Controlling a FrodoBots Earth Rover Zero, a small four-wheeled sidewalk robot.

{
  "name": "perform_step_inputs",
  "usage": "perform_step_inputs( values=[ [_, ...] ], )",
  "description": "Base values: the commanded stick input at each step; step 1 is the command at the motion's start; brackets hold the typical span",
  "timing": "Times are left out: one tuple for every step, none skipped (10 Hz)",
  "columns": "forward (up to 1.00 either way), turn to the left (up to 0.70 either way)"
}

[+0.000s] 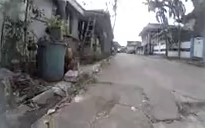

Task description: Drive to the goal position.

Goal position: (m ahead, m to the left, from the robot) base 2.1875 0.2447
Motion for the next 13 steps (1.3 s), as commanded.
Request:
perform_step_inputs(
  values=[
    [1.00, -0.27],
    [1.00, -0.18],
    [1.00, -0.10],
    [1.00, -0.01],
    [1.00, 0.00],
    [1.00, 0.00],
    [1.00, 0.00],
    [1.00, 0.00],
    [1.00, -0.17],
    [1.00, -0.37],
    [1.00, -0.38],
    [1.00, -0.39],
    [1.00, -0.34]
  ],
)
